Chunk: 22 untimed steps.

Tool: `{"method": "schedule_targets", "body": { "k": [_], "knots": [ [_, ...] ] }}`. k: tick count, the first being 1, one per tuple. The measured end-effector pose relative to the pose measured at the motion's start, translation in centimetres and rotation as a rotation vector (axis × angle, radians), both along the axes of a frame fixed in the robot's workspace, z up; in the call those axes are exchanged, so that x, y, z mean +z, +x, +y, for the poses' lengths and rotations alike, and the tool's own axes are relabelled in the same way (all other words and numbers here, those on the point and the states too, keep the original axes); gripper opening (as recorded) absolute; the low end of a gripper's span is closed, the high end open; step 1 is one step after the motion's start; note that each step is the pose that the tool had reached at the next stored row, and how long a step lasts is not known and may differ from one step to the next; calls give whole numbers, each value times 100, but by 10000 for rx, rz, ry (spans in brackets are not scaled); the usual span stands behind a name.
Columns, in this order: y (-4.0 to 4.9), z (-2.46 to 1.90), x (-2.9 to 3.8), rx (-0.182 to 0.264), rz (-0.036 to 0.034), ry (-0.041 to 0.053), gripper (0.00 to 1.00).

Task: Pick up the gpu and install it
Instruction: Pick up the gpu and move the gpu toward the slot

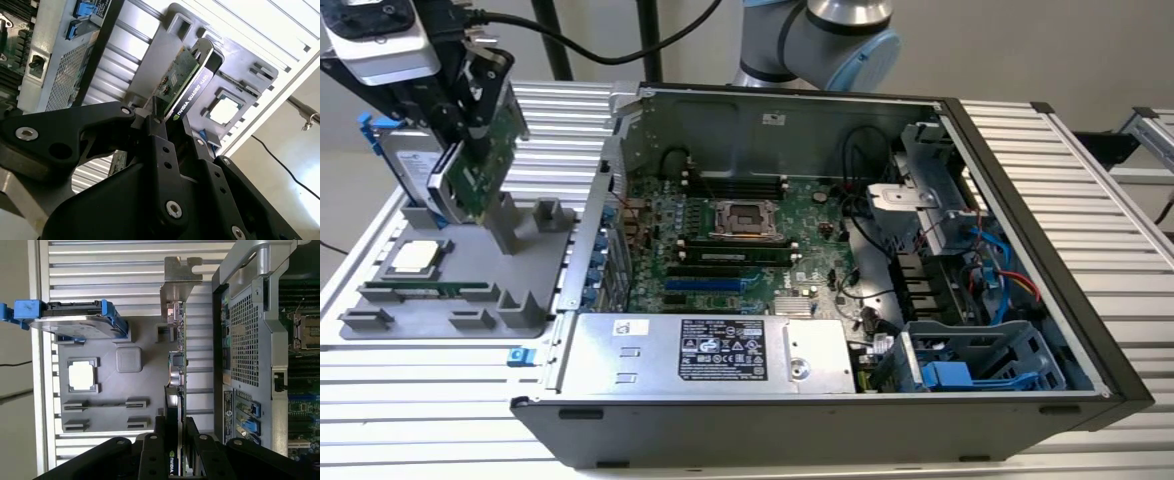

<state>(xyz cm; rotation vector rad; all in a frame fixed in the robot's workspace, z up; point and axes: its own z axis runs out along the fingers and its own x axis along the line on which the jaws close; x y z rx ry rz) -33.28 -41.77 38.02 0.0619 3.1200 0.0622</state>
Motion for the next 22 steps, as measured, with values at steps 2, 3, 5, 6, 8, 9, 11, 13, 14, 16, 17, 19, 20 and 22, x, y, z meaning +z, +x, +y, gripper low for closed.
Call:
{"method": "schedule_targets", "body": {
  "k": [2,3,5,6,8,9,11,13,14,16,17,19,20,22],
  "knots": [
    [0,0,12,0,-1,1,0],
    [0,0,18,0,-1,1,0],
    [0,0,30,1,0,1,0],
    [0,0,37,0,0,0,0],
    [0,0,48,0,0,1,0],
    [0,0,53,0,0,0,0],
    [0,0,64,0,0,1,0],
    [0,0,77,0,0,0,0],
    [0,0,82,0,0,1,0],
    [0,0,94,0,-1,1,0],
    [0,0,99,0,-1,1,0],
    [0,0,109,0,0,1,0],
    [0,0,113,1,0,0,0],
    [0,0,121,0,-1,1,0]
  ]
}}
